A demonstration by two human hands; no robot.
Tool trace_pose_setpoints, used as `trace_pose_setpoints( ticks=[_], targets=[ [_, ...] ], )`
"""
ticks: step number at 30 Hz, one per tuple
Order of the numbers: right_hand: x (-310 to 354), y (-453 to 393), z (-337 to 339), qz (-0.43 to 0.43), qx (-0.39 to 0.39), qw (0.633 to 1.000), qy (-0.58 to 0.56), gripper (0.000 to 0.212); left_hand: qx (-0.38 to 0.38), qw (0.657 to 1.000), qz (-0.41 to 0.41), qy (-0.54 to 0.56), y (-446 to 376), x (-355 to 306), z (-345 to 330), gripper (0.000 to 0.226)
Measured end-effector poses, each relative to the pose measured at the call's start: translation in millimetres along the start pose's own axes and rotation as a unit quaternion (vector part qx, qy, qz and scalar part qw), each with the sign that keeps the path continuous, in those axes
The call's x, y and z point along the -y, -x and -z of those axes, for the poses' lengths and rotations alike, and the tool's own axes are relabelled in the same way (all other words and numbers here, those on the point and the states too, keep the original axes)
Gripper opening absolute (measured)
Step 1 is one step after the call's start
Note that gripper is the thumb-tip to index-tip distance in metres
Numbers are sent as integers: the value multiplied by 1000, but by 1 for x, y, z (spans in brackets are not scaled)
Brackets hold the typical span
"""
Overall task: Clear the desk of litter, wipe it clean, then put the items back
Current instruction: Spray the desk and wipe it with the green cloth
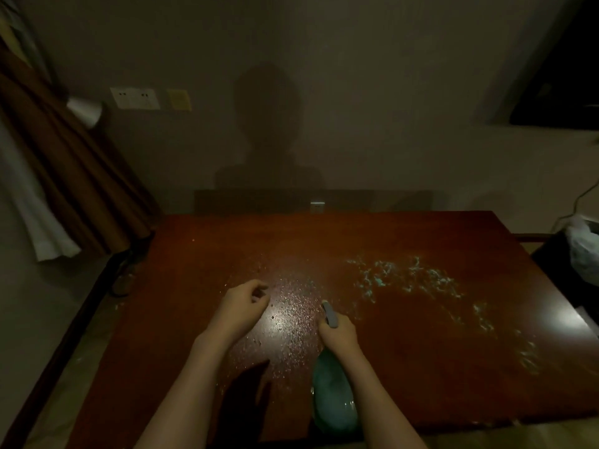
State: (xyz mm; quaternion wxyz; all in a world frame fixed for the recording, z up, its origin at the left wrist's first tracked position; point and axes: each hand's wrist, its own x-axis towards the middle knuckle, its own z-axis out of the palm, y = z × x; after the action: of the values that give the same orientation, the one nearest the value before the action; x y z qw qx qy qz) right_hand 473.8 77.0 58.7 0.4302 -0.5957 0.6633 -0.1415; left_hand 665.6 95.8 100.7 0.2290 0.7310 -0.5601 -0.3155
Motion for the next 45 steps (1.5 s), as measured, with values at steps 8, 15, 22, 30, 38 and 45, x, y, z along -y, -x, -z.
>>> trace_pose_setpoints(
  ticks=[8,15,22,30,38,45],
  targets=[
    [31,-58,0,-33,-46,996,-75,39,4,1000,10,4,-60,12,16,31],
    [51,-89,12,-19,-18,999,-36,37,30,999,14,6,-91,15,13,32],
    [41,-93,24,-33,-114,990,-72,39,32,999,4,-2,-94,3,14,33],
    [5,-71,42,-48,-55,997,-34,35,17,1000,5,17,-71,-19,-9,32],
    [-33,-19,60,-19,-39,998,-46,35,13,1000,-8,14,-28,-51,-38,33],
    [-75,25,74,-8,-38,998,-50,37,-13,1000,-13,13,29,-69,-63,32]
  ],
)
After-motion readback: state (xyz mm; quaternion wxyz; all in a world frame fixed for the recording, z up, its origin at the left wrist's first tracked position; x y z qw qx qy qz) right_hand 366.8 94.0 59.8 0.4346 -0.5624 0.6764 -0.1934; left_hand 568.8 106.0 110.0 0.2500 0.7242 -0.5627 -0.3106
